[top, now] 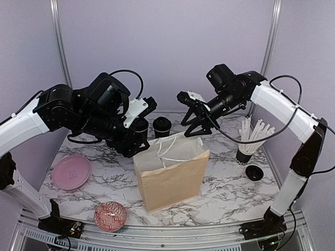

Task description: Pack the takeout coffee

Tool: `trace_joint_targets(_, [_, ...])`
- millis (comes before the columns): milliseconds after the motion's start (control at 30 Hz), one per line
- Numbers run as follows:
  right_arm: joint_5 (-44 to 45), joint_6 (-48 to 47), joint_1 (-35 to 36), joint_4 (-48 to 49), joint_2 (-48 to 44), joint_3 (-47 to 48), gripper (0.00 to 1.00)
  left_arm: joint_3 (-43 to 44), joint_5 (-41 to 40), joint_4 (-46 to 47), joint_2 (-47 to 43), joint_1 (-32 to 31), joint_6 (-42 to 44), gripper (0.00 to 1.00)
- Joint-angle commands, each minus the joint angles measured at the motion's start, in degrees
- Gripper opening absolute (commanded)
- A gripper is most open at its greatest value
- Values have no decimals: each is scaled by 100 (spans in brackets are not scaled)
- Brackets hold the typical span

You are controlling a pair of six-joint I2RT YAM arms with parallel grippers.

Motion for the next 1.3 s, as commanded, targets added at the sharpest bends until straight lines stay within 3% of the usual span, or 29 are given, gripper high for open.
trace_joint_targets(0, [548, -147, 491, -33, 377, 469, 54, -213, -42, 238, -131, 170, -214, 73])
trace_joint_targets(133, [753, -161, 649, -17, 653, 615, 46, -554, -79, 452, -247, 278, -291, 72])
trace_joint_targets(300, [693, -287, 659, -436, 905, 1014, 8, -746, -308, 651, -480, 424, -353, 72])
trace_joint_targets(367, [772, -291, 656, -469, 828, 1008, 0, -741, -384, 736, -577, 486, -332, 72])
trace_joint_targets(533, [1043, -107, 657, -304, 360, 713, 0, -773, -729, 1052, -782, 627, -238, 73])
trace_joint_targets(833, [1472, 172, 660, 246, -570, -415, 0, -732, -638, 1353, -597, 750, -22, 73])
trace_joint_targets(900, [1339, 144, 658, 208, -614, -559, 15, -719, -638, 1365, -531, 759, -2, 73])
trace_joint_targets(1033, [824, -41, 666, -213, -618, -629, 32, -661, -623, 1371, -506, 759, -1, 73])
trace_joint_targets(1267, [387, -209, 746, -372, -1132, -969, 48, -635, -779, 1389, -597, 768, 26, 73])
